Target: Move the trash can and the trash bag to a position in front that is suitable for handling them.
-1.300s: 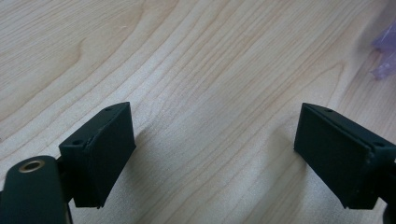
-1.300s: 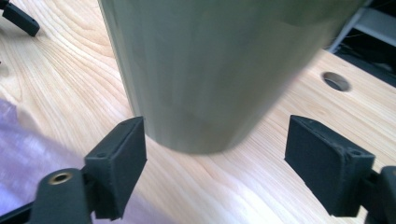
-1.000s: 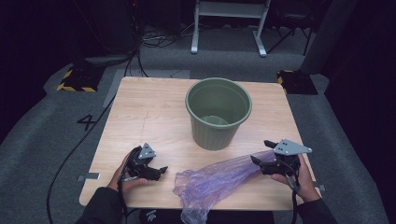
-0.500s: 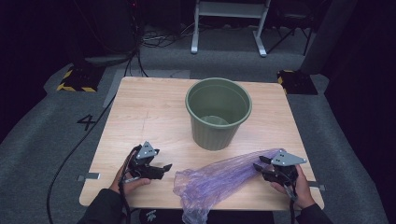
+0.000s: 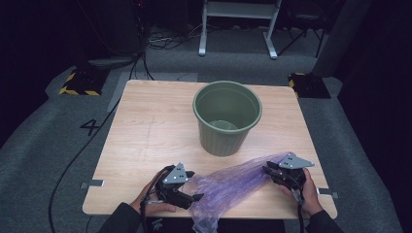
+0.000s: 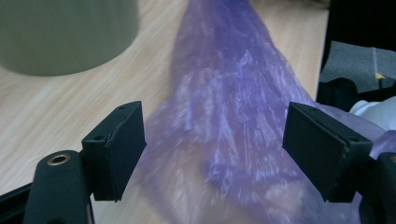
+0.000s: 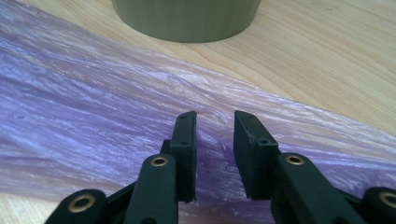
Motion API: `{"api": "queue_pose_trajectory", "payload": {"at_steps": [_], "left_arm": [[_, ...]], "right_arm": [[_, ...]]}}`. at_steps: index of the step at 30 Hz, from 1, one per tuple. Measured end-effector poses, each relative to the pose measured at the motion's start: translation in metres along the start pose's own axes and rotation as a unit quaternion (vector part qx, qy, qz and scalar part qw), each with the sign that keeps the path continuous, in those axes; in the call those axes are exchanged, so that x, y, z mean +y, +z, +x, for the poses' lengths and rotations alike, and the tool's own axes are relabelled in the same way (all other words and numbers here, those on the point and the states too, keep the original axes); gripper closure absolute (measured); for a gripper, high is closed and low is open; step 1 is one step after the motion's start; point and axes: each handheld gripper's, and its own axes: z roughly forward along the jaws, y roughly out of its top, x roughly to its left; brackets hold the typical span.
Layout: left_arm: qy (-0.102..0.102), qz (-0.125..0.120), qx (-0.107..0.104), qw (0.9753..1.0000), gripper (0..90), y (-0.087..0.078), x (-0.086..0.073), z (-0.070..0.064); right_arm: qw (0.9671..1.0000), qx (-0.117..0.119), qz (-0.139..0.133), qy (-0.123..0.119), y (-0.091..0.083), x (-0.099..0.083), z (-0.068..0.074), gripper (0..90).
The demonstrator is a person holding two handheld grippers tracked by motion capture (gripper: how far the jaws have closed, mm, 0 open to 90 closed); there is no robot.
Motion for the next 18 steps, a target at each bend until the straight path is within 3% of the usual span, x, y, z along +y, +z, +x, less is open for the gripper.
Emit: {"api": "queue_pose_trajectory", "payload": {"at_steps": [4, 12, 14, 16, 18], "left_arm": [[0.008, 0.025, 0.003, 0.9996, 25.7, 0.014, -0.003, 0.003], [0.007, 0.038, 0.029, 0.9989, 46.4, 0.026, -0.007, 0.015], [0.014, 0.035, 0.018, 0.9991, 52.0, 0.027, -0.008, 0.018], [0.025, 0.039, 0.026, 0.9986, 57.2, 0.029, -0.008, 0.021], [0.021, 0.041, 0.018, 0.9988, 59.6, 0.032, -0.009, 0.025]], "right_arm": [[1.0000, -0.005, 0.003, -0.001, 0.004, 0.000, -0.001, 69.3], [0.9997, -0.013, -0.010, 0.018, 0.010, -0.001, -0.008, 76.2], [0.9998, -0.012, -0.007, 0.017, 0.013, 0.000, -0.009, 76.9], [0.9998, -0.015, -0.005, 0.015, 0.016, 0.001, -0.010, 77.3], [0.9997, -0.017, -0.004, 0.016, 0.019, 0.002, -0.012, 77.7]]}}
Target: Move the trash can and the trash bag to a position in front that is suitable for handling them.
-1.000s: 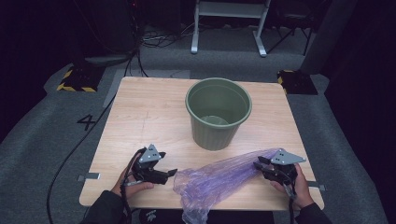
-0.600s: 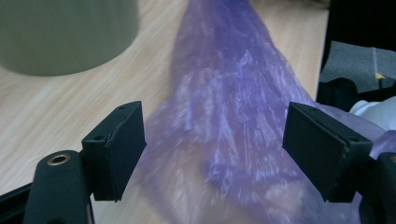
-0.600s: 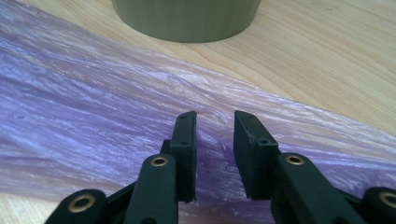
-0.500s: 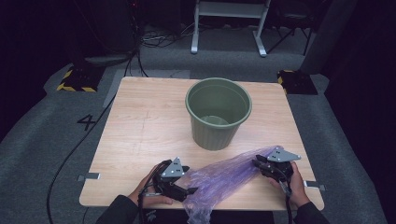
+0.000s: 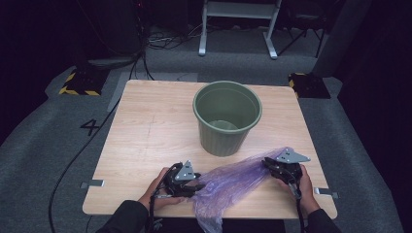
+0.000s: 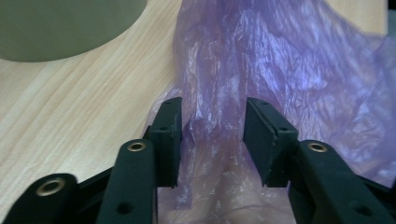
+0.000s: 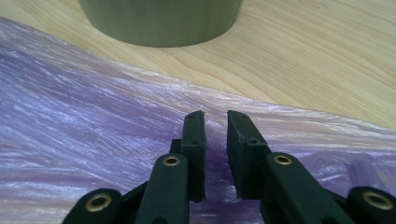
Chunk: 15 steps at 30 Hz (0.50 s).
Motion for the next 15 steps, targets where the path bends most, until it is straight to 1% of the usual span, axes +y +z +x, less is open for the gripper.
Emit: {"api": "queue_pose_trajectory", "payload": {"at_steps": [1, 3, 4, 5, 6, 7, 10, 12, 15], "left_arm": [[0.005, 0.004, 0.005, 1.0000, 60.1, 0.002, 0.000, 0.001], [-0.001, 0.006, 0.004, 1.0000, 60.4, 0.005, 0.001, 0.005], [0.002, 0.008, 0.003, 1.0000, 61.1, 0.007, 0.002, 0.006], [0.007, 0.011, 0.008, 0.9999, 61.0, 0.008, 0.003, 0.007], [0.006, 0.012, 0.010, 0.9999, 61.1, 0.010, 0.004, 0.009], [0.006, 0.011, 0.006, 0.9999, 61.7, 0.011, 0.004, 0.010], [0.007, 0.017, 0.012, 0.9998, 62.6, 0.015, 0.006, 0.014], [0.005, 0.018, 0.014, 0.9997, 63.6, 0.017, 0.007, 0.017], [0.005, 0.016, 0.021, 0.9996, 64.1, 0.018, 0.008, 0.022]], "right_arm": [[1.0000, -0.001, 0.000, -0.001, 0.001, 0.001, -0.001, 77.8], [1.0000, -0.004, 0.000, 0.000, 0.004, 0.002, -0.003, 77.8], [1.0000, -0.005, 0.000, 0.002, 0.005, 0.003, -0.004, 77.9], [1.0000, -0.007, 0.001, 0.004, 0.007, 0.004, -0.005, 77.9], [1.0000, -0.008, 0.002, 0.005, 0.009, 0.004, -0.007, 78.0], [0.9999, -0.010, 0.002, 0.007, 0.010, 0.005, -0.009, 78.2], [0.9998, -0.015, 0.002, 0.016, 0.015, 0.007, -0.015, 78.2], [0.9996, -0.016, -0.001, 0.022, 0.018, 0.009, -0.018, 78.4], [0.9995, -0.021, -0.004, 0.023, 0.023, 0.012, -0.021, 78.3]]}}
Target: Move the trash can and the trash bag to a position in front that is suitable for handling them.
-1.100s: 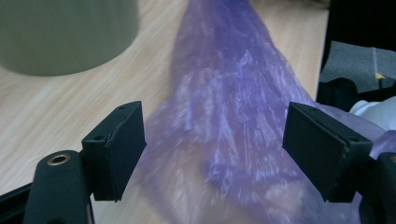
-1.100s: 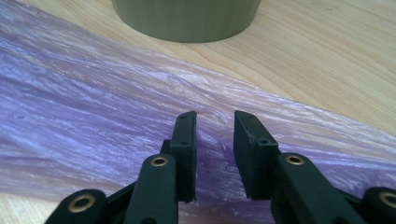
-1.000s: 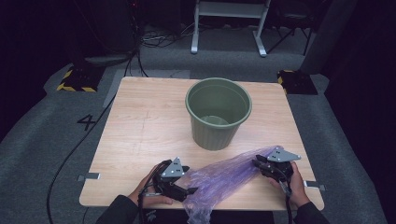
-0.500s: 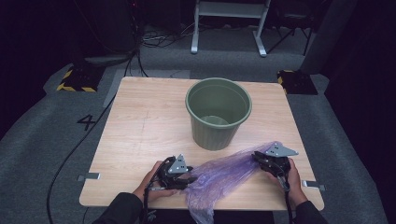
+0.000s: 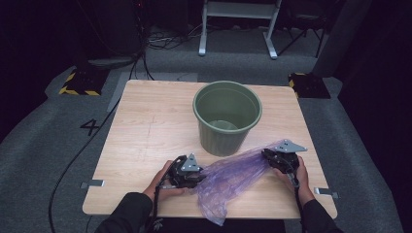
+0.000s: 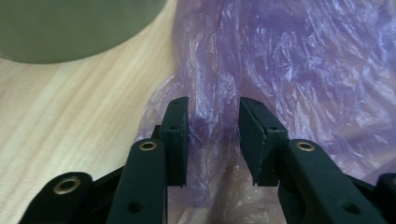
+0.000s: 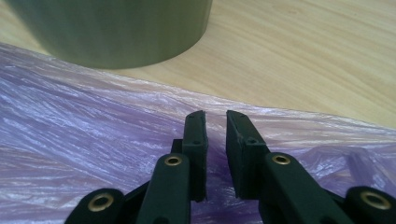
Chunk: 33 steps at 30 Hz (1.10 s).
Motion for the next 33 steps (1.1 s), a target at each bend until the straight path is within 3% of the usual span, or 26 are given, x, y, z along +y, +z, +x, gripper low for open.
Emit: {"api": "queue_pose_trajectory", "payload": {"at_steps": [9, 14, 18, 23, 25, 29, 33], "left_arm": [[-0.003, 0.001, 0.014, 0.9999, 65.8, 0.003, 0.002, 0.014], [-0.012, -0.003, 0.026, 0.9996, 64.2, 0.003, 0.000, 0.023], [-0.017, -0.013, 0.028, 0.9994, 49.7, -0.004, -0.002, 0.024], [-0.034, -0.036, 0.009, 0.9987, 27.8, -0.022, -0.004, 0.025], [-0.038, -0.044, 0.007, 0.9983, 25.0, -0.032, -0.006, 0.026], [-0.042, -0.049, 0.029, 0.9975, 21.0, -0.048, -0.013, 0.033], [-0.069, -0.058, 0.046, 0.9949, 20.1, -0.061, -0.025, 0.047]], "right_arm": [[0.9999, -0.008, -0.010, 0.003, 0.006, 0.007, -0.002, 71.6], [0.9996, -0.013, -0.024, 0.010, -0.008, 0.010, -0.007, 51.4], [0.9985, -0.024, -0.044, 0.025, -0.029, 0.009, -0.015, 37.3], [0.9960, -0.052, -0.058, 0.044, -0.050, 0.002, -0.029, 31.2], [0.9952, -0.061, -0.055, 0.053, -0.053, -0.002, -0.035, 28.3], [0.9938, -0.065, -0.050, 0.076, -0.052, -0.005, -0.041, 25.9], [0.9942, -0.063, -0.027, 0.084, -0.042, -0.007, -0.043, 23.6]]}}
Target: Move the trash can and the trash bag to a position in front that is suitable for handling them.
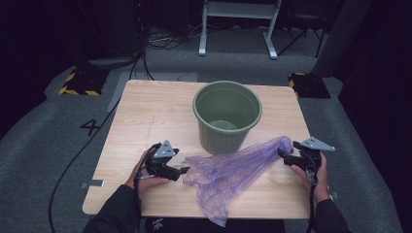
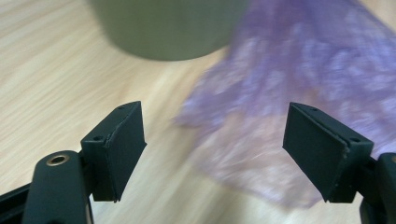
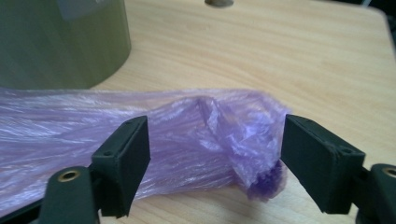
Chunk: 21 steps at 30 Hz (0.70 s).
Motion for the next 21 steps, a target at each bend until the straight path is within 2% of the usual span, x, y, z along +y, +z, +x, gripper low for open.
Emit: {"api": "queue_pose_trajectory", "payload": {"at_steps": [5, 8, 11, 15, 20, 21], "left_arm": [[-0.017, 0.025, 0.026, 0.9992, 17.5, -0.006, -0.012, 0.010], [-0.018, 0.031, 0.054, 0.9979, 18.9, -0.009, -0.021, 0.010], [-0.024, 0.047, 0.061, 0.9968, 18.9, -0.009, -0.031, 0.011], [-0.033, 0.056, 0.063, 0.9959, 18.1, -0.010, -0.038, 0.010], [-0.035, 0.067, 0.074, 0.9944, 17.9, -0.011, -0.042, 0.009], [-0.043, 0.069, 0.074, 0.9939, 17.2, -0.009, -0.043, 0.008]], "right_arm": [[0.9994, -0.008, 0.033, 0.007, 0.013, -0.007, -0.006, 19.8], [0.9988, -0.009, 0.045, 0.015, 0.020, -0.011, -0.008, 19.2], [0.9987, -0.007, 0.048, 0.015, 0.025, -0.012, -0.008, 20.2], [0.9987, -0.007, 0.050, 0.004, 0.030, -0.012, -0.007, 32.0], [0.9986, 0.009, 0.052, -0.010, 0.032, -0.011, -0.005, 51.3], [0.9984, 0.012, 0.053, -0.012, 0.032, -0.011, -0.005, 53.7]]}}
